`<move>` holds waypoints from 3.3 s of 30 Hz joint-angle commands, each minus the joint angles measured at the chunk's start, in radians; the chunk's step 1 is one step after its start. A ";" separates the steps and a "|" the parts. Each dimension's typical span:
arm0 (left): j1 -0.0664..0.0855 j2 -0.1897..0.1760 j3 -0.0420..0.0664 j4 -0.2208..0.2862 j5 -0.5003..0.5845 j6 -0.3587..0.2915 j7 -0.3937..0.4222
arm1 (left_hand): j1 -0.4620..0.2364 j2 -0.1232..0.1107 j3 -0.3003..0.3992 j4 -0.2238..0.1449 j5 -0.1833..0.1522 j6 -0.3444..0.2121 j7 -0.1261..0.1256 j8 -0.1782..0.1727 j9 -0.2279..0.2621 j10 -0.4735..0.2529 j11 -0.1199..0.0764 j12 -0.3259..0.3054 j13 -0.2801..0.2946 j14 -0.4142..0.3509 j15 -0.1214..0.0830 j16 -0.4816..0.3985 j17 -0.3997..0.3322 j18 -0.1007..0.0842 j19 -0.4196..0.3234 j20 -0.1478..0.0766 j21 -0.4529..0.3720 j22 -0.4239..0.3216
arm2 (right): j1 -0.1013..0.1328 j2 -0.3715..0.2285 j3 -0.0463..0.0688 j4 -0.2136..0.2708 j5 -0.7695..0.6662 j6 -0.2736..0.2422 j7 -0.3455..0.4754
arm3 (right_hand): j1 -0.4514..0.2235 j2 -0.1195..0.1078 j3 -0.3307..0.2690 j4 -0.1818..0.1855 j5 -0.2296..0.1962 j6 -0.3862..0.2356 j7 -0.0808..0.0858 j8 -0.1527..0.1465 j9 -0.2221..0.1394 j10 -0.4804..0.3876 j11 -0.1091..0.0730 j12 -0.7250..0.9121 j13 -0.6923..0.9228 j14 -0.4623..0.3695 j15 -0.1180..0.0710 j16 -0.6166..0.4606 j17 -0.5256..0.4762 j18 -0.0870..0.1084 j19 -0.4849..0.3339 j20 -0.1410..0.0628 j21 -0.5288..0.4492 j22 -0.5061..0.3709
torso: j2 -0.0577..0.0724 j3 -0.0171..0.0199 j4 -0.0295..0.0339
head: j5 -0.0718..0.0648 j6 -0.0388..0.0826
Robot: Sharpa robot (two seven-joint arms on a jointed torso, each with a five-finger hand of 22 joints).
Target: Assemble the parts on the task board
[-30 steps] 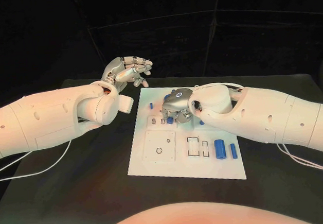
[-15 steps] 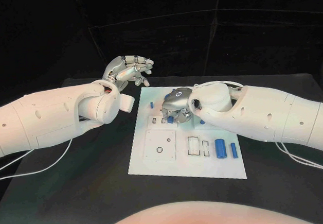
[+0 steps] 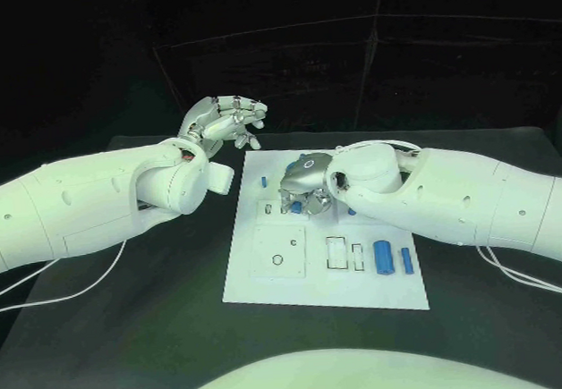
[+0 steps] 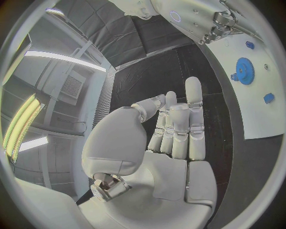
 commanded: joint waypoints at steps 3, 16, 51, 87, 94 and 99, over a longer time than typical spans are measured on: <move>0.001 0.002 0.001 0.000 0.001 0.007 0.000 | 0.007 0.005 0.001 -0.008 0.003 0.003 0.006 -0.002 -0.002 -0.005 0.000 -0.002 -0.002 -0.007 -0.001 -0.004 -0.001 0.006 0.008 0.002 -0.004 -0.002 | -0.004 -0.008 -0.030 0.004 -0.003 0.039 0.007 | -0.013 -0.001 0.014 -0.002 -0.004 0.022 0.005 0.008 0.006 0.004 0.001 0.006 0.003 0.066 -0.003 0.001 0.100 0.004 -0.002 -0.007 -0.004 0.036 | -0.001 -0.0002 -0.0006 | 0.001 -0.001; 0.001 0.002 0.001 -0.002 0.001 0.009 -0.006 | 0.007 0.005 0.001 -0.008 0.003 0.003 0.006 -0.002 -0.002 -0.005 0.000 -0.002 -0.002 -0.007 -0.001 -0.004 -0.001 0.006 0.008 0.002 -0.004 -0.002 | -0.004 -0.013 -0.052 -0.003 -0.017 -0.022 0.001 | -0.020 0.005 0.031 -0.005 -0.001 0.054 0.020 0.013 0.008 0.009 0.014 0.014 0.011 0.067 0.005 0.005 0.106 0.003 0.003 -0.002 0.000 0.043 | 0.000 0.0005 -0.0004 | 0.000 -0.003; 0.001 -0.003 0.000 -0.009 0.001 0.016 -0.016 | 0.008 0.005 0.002 -0.010 0.003 0.002 0.007 -0.003 -0.004 -0.007 0.000 -0.002 -0.006 -0.007 -0.001 -0.004 -0.004 0.006 0.009 0.002 -0.005 -0.003 | -0.004 -0.127 -0.051 0.101 0.235 -0.449 0.153 | -0.099 -0.002 0.012 0.044 0.044 0.128 0.033 0.020 0.011 0.018 0.038 0.014 0.010 0.070 0.032 0.010 0.115 -0.013 0.060 0.024 0.041 0.108 | -0.002 0.0007 -0.0011 | 0.000 0.004; -0.112 0.062 0.000 -0.031 0.157 0.338 0.005 | -0.190 0.038 -0.083 0.142 0.003 0.033 0.052 -0.177 -0.165 -0.062 0.059 -0.344 -0.315 0.082 0.041 0.112 0.074 0.006 0.081 0.039 -0.001 -0.025 | -0.004 -0.426 -0.034 0.436 0.970 -0.685 0.301 | -0.123 -0.012 -0.021 0.080 0.099 0.113 0.050 0.001 0.004 0.022 0.052 0.019 0.015 0.074 0.044 0.022 0.132 -0.019 0.078 0.034 0.055 0.130 | -0.017 0.0067 -0.0152 | -0.012 0.110; -0.120 0.084 0.000 -0.019 0.176 0.430 -0.034 | -0.261 0.074 -0.114 0.210 0.001 0.049 0.049 -0.194 -0.180 -0.038 0.056 -0.352 -0.320 0.100 0.039 0.144 0.107 0.007 0.091 0.038 0.012 -0.021 | -0.005 -0.422 -0.034 0.439 0.977 -0.698 0.309 | -0.123 -0.012 -0.022 0.081 0.103 0.113 0.050 0.000 0.004 0.022 0.052 0.019 0.015 0.074 0.045 0.022 0.132 -0.019 0.078 0.034 0.055 0.131 | -0.016 0.0065 -0.0142 | -0.016 0.124; -0.123 0.091 0.000 -0.015 0.171 0.458 -0.068 | -0.300 0.079 -0.141 0.239 -0.043 0.071 0.038 -0.199 -0.187 0.017 0.043 -0.323 -0.309 0.109 0.029 0.168 0.132 0.007 0.094 0.030 0.022 -0.018 | -0.005 -0.418 -0.034 0.443 0.977 -0.711 0.318 | -0.119 -0.011 -0.021 0.081 0.109 0.113 0.050 0.000 0.004 0.022 0.052 0.020 0.016 0.074 0.045 0.023 0.133 -0.019 0.078 0.035 0.056 0.131 | -0.015 0.0065 -0.0141 | -0.020 0.131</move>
